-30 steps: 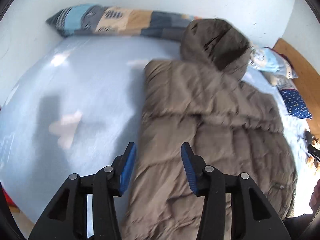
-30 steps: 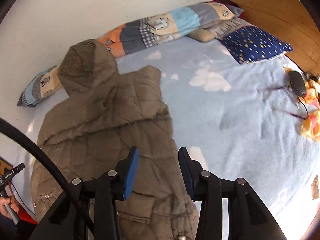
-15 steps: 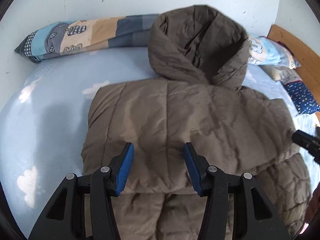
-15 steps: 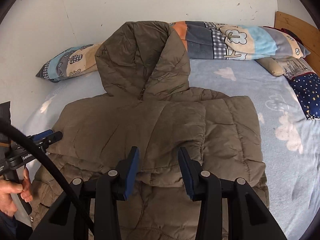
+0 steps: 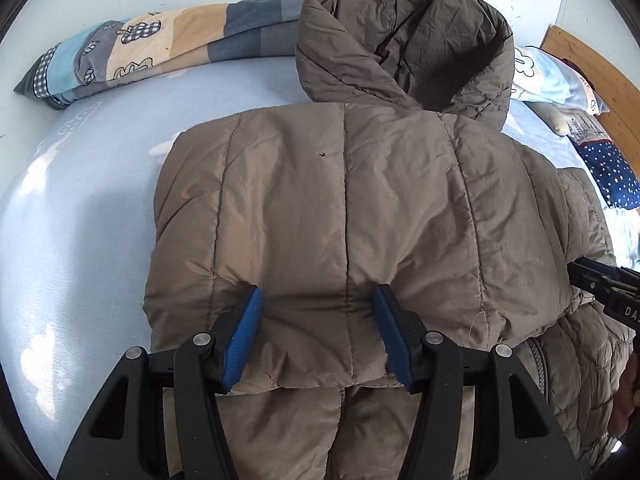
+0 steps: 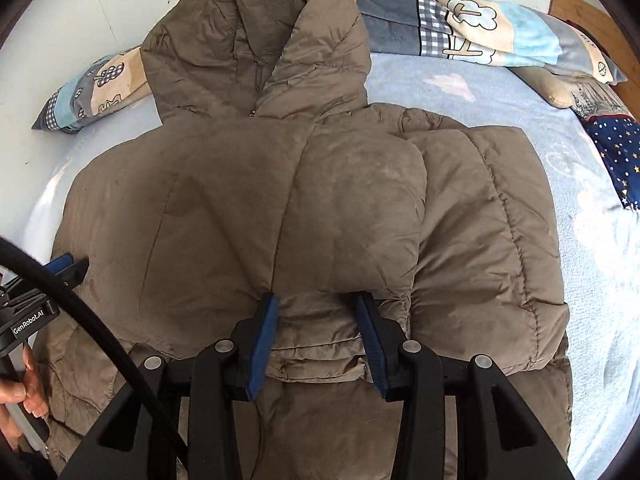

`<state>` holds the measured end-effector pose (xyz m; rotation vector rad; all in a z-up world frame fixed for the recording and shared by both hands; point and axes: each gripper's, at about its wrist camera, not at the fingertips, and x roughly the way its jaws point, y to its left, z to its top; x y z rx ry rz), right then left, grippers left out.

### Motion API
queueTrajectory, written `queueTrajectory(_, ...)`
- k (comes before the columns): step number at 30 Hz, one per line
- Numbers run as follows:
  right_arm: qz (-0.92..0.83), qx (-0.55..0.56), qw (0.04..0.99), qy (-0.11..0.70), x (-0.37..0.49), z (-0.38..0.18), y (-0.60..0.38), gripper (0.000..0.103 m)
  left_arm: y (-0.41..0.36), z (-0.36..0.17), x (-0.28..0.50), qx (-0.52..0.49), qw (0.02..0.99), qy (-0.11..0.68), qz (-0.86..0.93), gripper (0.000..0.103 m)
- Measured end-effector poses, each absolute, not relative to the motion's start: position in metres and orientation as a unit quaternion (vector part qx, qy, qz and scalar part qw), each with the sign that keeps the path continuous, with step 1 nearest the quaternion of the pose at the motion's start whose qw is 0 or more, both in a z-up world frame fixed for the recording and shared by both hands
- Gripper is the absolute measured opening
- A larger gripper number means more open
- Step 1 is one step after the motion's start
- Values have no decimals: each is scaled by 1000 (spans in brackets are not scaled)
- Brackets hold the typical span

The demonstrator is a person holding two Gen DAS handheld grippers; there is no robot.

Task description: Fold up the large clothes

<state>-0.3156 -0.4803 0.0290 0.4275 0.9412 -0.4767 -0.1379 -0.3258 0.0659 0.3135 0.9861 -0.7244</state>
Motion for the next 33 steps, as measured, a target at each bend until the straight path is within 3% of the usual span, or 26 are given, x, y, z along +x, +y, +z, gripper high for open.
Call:
queueTrajectory(16, -218, 226, 839, 444, -322, 27, -481, 47, -325, 67, -139, 143, 813, 461, -326, 59)
queueTrajectory(25, -216, 229, 837, 448, -316, 27, -480, 57, -326, 68, -138, 144, 813, 462, -323, 63)
queueTrajectory(30, -207, 233, 838, 448, -309, 26, -478, 75, -325, 68, -136, 143, 813, 463, -323, 65)
queueTrajectory(33, -207, 225, 840, 448, -309, 27, -475, 77, -324, 69, -136, 142, 813, 464, -323, 65)
